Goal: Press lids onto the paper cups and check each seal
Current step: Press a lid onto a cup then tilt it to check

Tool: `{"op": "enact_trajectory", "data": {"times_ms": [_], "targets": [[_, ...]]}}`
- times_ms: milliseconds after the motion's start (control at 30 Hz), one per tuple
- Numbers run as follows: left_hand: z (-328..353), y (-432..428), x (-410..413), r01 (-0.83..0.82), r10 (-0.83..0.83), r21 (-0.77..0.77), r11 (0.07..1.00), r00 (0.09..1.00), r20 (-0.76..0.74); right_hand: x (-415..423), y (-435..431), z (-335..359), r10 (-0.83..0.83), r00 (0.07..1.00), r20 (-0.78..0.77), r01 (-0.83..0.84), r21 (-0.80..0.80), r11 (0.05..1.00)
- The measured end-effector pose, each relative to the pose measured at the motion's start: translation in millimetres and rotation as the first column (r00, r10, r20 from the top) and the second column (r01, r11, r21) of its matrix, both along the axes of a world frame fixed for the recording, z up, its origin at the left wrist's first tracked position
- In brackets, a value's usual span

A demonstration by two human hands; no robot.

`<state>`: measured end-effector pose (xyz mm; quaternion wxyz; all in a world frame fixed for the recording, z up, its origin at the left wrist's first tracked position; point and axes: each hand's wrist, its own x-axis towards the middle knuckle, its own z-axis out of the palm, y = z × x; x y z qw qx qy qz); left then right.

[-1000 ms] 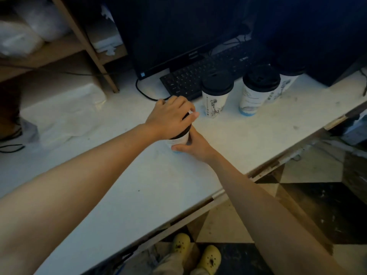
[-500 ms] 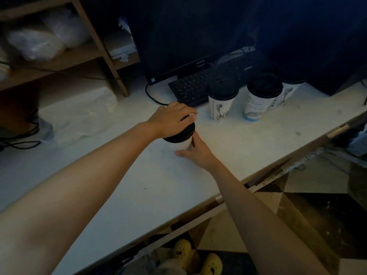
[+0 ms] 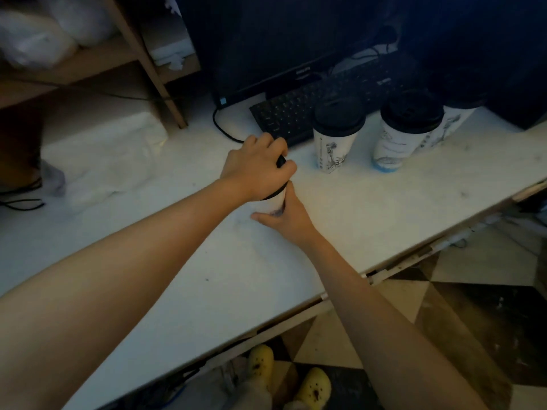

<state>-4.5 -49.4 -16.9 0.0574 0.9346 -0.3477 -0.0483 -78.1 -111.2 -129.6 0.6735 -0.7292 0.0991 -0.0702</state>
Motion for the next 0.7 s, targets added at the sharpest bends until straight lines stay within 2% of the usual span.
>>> {"op": "enact_trajectory", "data": {"times_ms": [233, 400, 600, 700], "targets": [[18.4, 5.3, -5.7, 0.082, -0.082, 0.015, 0.997, 0.996, -0.019, -9.4, 1.7, 29.6, -0.019, 1.0, 0.006, 0.019, -0.03, 0.999], [106.5, -5.1, -12.1, 0.176, -0.175, -0.013, 0.984, 0.983, 0.057, -18.4, -8.6, 111.7, -0.044, 0.993, 0.109, 0.052, -0.074, 0.996], [224.7, -12.2, -21.6, 0.367, -0.348, -0.125, 0.922, 0.926, 0.148, -28.5, -33.7, 227.6, -0.108, 0.966, 0.235, 0.172, -0.272, 0.947], [260.5, -4.7, -16.3, 0.452, -0.438, -0.334, 0.827, 0.891, 0.122, -34.5, -45.2, 273.3, -0.159, 0.949, 0.271, 0.273, -0.462, 0.844]]}}
